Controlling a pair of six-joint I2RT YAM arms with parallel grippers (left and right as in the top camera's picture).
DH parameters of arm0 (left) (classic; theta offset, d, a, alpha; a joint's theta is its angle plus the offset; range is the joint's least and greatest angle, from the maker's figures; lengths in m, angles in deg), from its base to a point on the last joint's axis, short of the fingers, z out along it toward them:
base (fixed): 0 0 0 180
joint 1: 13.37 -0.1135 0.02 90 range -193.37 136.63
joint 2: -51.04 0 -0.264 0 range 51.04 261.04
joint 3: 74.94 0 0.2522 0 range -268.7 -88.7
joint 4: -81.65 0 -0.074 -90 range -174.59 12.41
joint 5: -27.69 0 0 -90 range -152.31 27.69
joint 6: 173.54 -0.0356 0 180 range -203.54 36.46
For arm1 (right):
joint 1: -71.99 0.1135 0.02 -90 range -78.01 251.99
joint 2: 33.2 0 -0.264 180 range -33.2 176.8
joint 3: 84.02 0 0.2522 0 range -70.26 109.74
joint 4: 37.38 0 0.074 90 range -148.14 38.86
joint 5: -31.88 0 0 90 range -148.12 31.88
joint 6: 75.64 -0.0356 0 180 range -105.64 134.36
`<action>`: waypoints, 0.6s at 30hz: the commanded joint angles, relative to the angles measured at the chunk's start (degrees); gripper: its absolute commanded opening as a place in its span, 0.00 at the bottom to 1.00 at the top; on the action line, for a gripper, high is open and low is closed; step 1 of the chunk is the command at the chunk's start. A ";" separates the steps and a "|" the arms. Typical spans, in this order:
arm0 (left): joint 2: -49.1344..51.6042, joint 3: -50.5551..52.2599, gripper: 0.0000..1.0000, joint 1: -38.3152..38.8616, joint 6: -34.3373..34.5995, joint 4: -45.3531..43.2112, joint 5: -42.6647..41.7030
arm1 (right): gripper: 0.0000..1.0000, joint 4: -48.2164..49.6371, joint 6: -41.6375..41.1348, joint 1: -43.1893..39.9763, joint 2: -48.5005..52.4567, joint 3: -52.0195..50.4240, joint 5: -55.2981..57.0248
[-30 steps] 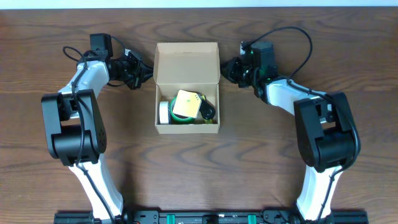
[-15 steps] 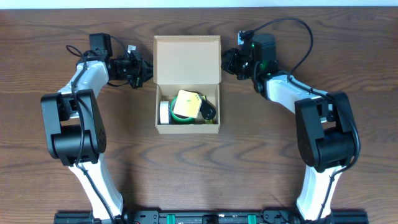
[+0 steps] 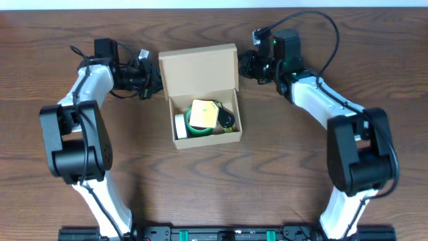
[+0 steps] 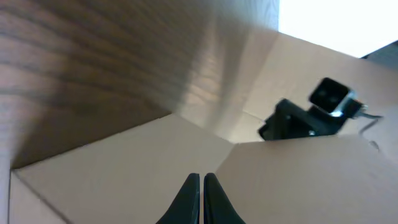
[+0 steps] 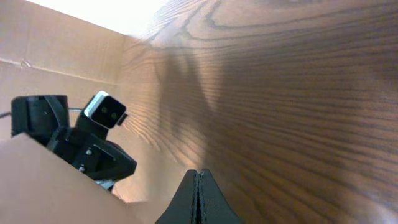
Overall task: Pack container
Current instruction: 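Fold the lid down over the box with both grippers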
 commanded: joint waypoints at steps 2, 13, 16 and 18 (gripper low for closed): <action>-5.25 -1.11 0.05 0.09 -5.99 3.76 5.84 | 0.01 -2.23 5.18 0.85 -4.94 1.05 0.79; -6.56 -11.50 0.05 0.94 -18.51 25.46 16.59 | 0.01 -13.05 13.11 3.48 -12.33 1.07 0.81; -6.56 -16.35 0.05 1.92 -21.05 32.48 23.43 | 0.01 -16.55 14.88 4.96 -14.05 1.07 1.42; -6.56 -18.47 0.05 2.38 -21.73 34.84 25.53 | 0.01 -18.23 16.17 5.88 -15.15 1.07 2.03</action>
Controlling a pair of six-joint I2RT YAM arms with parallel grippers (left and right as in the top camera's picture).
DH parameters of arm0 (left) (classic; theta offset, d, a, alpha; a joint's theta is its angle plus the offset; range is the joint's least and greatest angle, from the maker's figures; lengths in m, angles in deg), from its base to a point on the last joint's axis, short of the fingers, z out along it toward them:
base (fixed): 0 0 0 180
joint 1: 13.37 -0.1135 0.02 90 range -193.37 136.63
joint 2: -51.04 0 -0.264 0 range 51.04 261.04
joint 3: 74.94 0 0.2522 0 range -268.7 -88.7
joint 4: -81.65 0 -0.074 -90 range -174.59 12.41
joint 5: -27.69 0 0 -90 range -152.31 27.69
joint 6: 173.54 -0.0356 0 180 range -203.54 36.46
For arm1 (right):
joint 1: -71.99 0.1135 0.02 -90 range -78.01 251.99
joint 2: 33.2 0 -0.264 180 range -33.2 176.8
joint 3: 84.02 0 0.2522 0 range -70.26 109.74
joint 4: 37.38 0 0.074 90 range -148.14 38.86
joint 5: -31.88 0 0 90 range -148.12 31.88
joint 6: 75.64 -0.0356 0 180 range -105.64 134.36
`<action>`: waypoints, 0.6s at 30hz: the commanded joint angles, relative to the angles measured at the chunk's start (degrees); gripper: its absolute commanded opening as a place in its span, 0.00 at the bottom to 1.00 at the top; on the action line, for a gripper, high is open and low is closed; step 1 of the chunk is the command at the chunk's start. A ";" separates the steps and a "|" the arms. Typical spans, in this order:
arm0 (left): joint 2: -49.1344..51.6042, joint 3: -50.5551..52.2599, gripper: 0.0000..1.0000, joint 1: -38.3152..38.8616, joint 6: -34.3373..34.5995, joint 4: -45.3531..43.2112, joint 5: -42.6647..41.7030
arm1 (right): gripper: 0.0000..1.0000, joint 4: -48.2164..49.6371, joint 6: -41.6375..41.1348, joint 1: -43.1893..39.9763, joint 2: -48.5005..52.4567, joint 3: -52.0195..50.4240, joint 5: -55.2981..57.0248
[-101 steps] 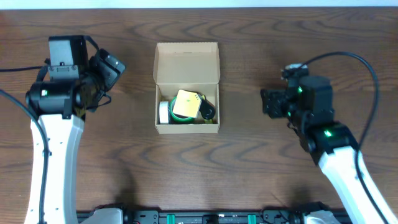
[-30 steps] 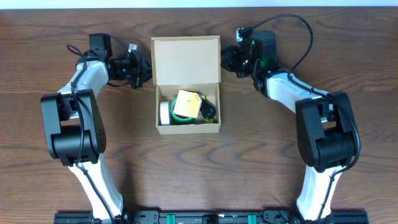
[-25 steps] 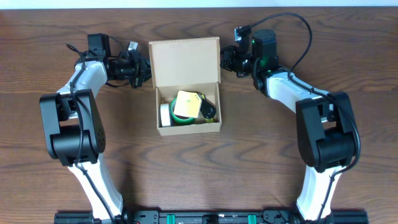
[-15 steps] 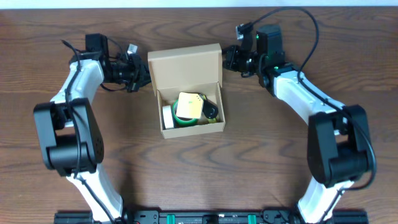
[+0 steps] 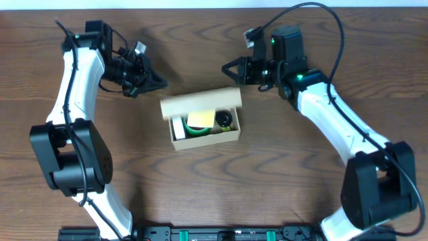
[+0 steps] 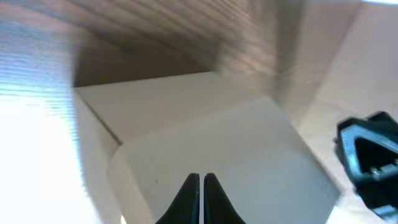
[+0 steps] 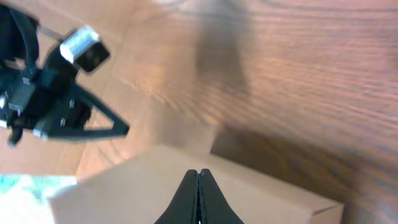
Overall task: Pack container
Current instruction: 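Fold the lid down over the box with both grippers, then press the closed lid down with the right gripper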
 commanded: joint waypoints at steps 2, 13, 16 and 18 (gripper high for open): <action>-0.87 -3.78 0.05 0.85 -4.07 2.69 7.82 | 0.01 -2.86 4.68 1.99 -3.32 0.96 1.55; -0.92 -8.11 0.05 0.87 -4.09 6.95 18.51 | 0.01 -16.46 10.62 11.52 -6.40 0.98 9.97; -0.92 -11.61 0.06 0.87 -4.07 9.03 22.93 | 0.01 -20.04 10.84 15.08 -6.40 0.98 14.91; -0.94 -14.27 0.05 0.85 -4.04 10.34 25.83 | 0.01 -23.04 10.84 17.18 -6.38 0.96 18.12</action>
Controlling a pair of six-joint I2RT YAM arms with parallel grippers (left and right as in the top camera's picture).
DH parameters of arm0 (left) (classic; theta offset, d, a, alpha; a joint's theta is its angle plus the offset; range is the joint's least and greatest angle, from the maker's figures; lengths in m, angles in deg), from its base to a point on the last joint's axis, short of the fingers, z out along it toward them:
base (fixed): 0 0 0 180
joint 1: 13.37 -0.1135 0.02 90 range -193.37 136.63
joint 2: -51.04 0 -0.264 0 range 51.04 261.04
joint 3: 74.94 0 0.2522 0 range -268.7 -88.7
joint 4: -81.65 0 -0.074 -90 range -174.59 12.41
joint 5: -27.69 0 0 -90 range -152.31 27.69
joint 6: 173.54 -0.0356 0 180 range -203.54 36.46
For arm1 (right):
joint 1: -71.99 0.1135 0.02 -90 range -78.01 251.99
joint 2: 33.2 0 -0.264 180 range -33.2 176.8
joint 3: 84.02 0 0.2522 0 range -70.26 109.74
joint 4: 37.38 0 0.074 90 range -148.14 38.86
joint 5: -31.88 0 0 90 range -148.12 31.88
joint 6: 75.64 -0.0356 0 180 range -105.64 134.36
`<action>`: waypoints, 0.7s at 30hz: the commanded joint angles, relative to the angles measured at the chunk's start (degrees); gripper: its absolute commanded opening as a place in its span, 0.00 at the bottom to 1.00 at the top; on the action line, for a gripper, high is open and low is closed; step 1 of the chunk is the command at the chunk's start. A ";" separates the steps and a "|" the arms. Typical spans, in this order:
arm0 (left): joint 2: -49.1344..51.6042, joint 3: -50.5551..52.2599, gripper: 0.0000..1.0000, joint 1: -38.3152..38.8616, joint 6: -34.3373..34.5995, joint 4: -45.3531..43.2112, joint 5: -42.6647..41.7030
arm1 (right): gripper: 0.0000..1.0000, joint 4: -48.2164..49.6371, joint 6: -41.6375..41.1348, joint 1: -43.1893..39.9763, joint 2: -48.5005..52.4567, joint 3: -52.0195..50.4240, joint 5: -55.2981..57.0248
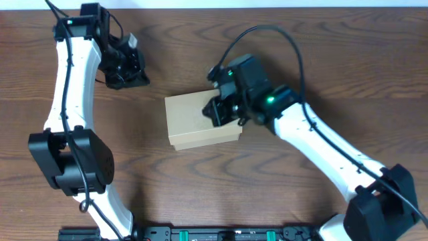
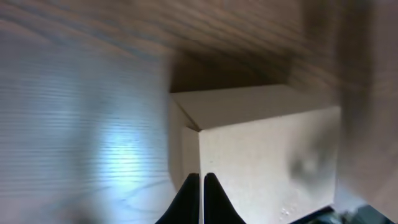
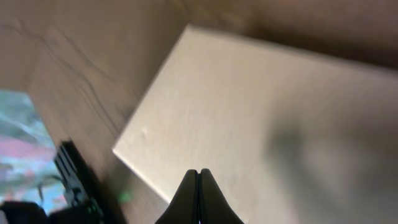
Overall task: Pack container
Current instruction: 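Press the closed lid down with the right gripper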
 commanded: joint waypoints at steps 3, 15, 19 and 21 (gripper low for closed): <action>-0.94 -6.93 0.06 -0.07 -0.96 1.95 6.51 | 0.01 -3.91 1.49 3.82 -0.20 0.76 9.33; -1.51 -11.72 0.05 -0.09 -0.52 4.28 7.61 | 0.01 -3.98 1.51 7.89 12.61 0.55 11.43; -2.14 -11.72 0.06 -0.09 -0.52 4.22 7.61 | 0.01 -2.34 1.53 8.00 12.48 0.57 13.33; -2.23 -11.72 0.06 -0.09 -0.55 4.24 7.58 | 0.01 -2.32 1.51 8.00 12.04 0.57 13.29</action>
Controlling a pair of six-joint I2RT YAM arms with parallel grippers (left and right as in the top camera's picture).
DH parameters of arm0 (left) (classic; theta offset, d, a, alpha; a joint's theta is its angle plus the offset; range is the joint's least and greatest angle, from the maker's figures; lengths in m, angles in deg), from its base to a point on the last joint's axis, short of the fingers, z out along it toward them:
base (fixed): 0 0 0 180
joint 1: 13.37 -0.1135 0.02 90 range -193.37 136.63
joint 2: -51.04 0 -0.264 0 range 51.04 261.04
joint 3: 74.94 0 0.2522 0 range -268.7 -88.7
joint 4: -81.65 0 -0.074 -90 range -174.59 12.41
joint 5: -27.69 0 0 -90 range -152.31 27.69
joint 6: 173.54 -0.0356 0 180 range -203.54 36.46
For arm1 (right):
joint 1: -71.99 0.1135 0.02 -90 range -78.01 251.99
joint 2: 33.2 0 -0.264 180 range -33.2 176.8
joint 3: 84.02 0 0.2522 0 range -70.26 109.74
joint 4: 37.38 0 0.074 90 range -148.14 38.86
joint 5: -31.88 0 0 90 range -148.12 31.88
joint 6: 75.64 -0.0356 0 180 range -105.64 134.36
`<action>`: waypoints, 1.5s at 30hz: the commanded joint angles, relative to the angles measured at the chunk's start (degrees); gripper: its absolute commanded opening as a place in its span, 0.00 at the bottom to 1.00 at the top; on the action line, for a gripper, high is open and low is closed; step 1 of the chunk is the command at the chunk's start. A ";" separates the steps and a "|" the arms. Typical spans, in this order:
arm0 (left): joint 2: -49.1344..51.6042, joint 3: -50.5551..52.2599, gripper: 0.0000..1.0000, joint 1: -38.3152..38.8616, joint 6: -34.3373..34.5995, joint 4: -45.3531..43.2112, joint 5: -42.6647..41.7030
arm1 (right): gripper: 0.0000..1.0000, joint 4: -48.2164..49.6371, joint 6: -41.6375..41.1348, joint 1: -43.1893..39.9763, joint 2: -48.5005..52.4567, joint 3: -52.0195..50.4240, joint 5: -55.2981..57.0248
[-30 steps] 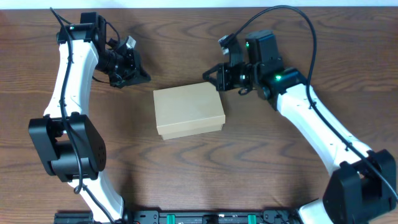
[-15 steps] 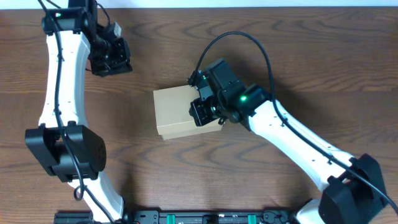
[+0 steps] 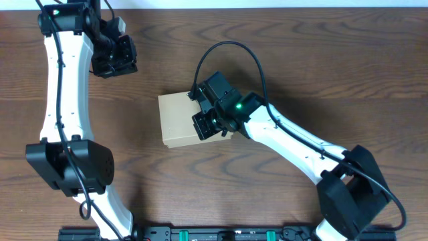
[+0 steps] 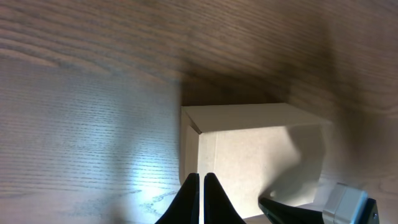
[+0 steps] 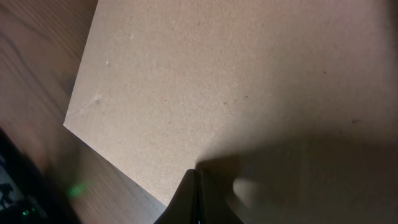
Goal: Pack container
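Observation:
The cardboard box [image 3: 179, 120] lies on the table with its lid folded down flat, contents hidden. My right gripper [image 3: 202, 123] is shut with its tips pressed onto the lid [image 5: 236, 81] near the box's right part. High at the far left, well away from the box, my left gripper [image 3: 112, 67] is shut on nothing; its view looks down on the closed box [image 4: 255, 155] from a distance, fingertips [image 4: 194, 186] together.
Dark wooden table [image 3: 301, 60] all round the box. The right arm [image 3: 287, 140] stretches diagonally from the front right to the box. The left arm [image 3: 60, 87] runs up the left side.
The right gripper has moved left over the lid and now presses on it. The box has shifted slightly left. The left gripper has moved a little farther back and up.
First the box stood open, items visible inside, with both shut grippers at the raised lid's two sides. Then the lid was half folded over. Then it lay closed with the right gripper on it and the left drawn away. Now the right gripper presses the lid.

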 commanded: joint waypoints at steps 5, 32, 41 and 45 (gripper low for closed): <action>-3.65 -1.46 0.06 -0.15 -0.59 0.26 0.61 | 0.01 -1.55 0.79 0.81 -5.81 -1.70 3.19; -45.79 18.88 0.95 -4.70 0.72 9.77 9.62 | 0.99 -20.15 19.71 -32.02 -61.29 -22.56 3.04; -73.22 47.45 0.95 -4.70 1.20 0.74 10.01 | 1.00 -23.15 18.08 -32.02 -67.69 -23.32 8.13; -79.87 52.54 0.95 -4.63 4.22 -0.20 11.08 | 0.99 -23.15 18.08 -32.02 -67.67 -23.32 8.13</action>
